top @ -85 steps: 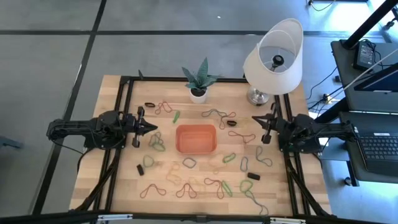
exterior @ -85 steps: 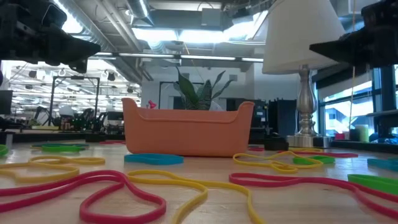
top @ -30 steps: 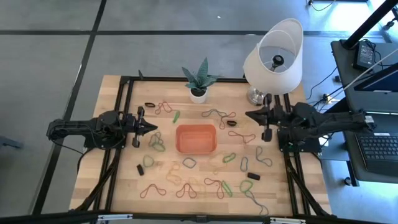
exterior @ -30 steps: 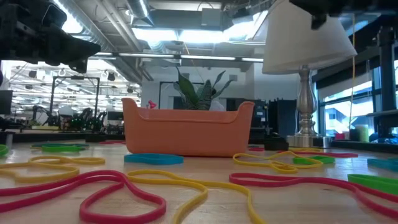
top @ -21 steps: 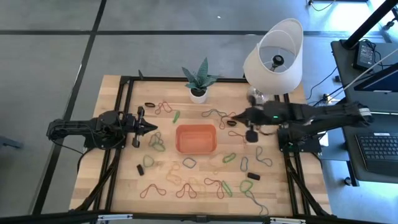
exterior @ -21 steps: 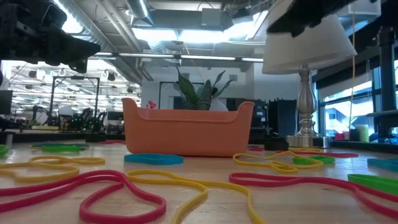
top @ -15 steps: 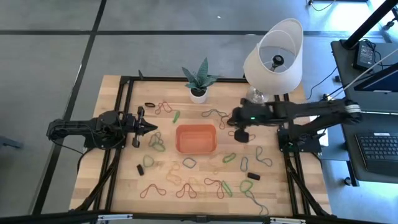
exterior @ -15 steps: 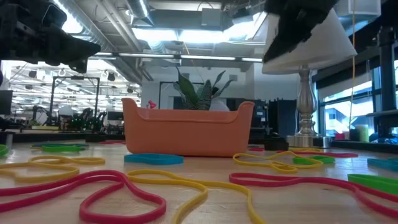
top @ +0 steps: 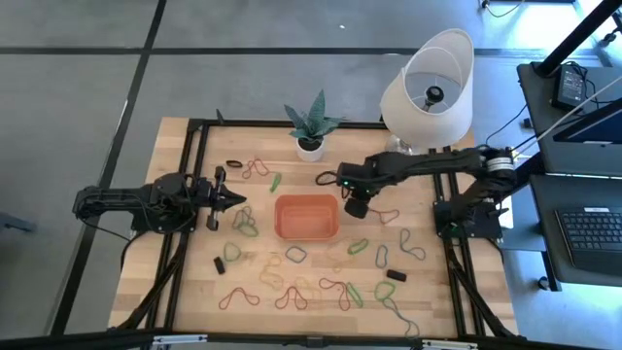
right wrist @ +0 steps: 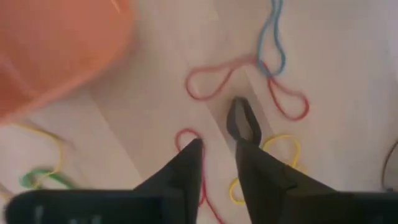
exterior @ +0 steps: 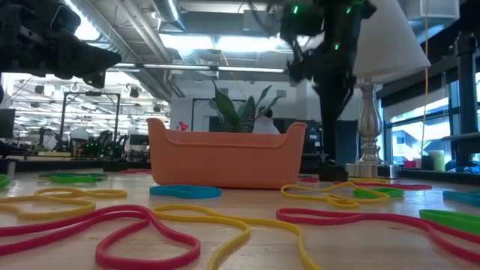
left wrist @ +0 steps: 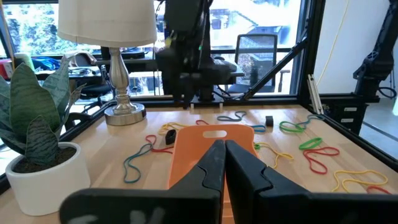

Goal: Pick and place rubber bands into bin
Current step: Put the black rubber band into the orange bin

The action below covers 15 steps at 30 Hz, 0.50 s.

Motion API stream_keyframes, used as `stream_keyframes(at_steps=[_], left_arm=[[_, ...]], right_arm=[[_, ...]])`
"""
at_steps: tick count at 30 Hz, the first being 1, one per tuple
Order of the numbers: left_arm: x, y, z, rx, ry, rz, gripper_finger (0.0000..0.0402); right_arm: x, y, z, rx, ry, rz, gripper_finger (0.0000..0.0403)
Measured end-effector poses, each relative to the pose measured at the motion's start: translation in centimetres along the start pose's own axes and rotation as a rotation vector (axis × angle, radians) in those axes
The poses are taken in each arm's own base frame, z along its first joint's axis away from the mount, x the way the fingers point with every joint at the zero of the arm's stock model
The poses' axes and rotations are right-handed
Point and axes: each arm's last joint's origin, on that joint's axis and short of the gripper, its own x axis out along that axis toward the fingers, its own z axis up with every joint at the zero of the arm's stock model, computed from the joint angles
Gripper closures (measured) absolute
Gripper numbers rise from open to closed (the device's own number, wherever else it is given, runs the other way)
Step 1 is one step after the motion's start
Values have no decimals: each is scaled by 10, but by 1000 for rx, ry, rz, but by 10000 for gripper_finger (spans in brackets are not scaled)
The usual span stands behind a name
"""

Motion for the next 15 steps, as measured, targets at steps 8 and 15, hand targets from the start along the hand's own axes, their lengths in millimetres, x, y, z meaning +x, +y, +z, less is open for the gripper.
stream_keyframes(at_steps=[8,15], left_arm=[[0,0,0,0,-1,0,394],[0,0,0,0,0,0,395]], right_arm=[[45,-11,11,11,155,-17,216],[74,-17,15,-22,219,-64,227]])
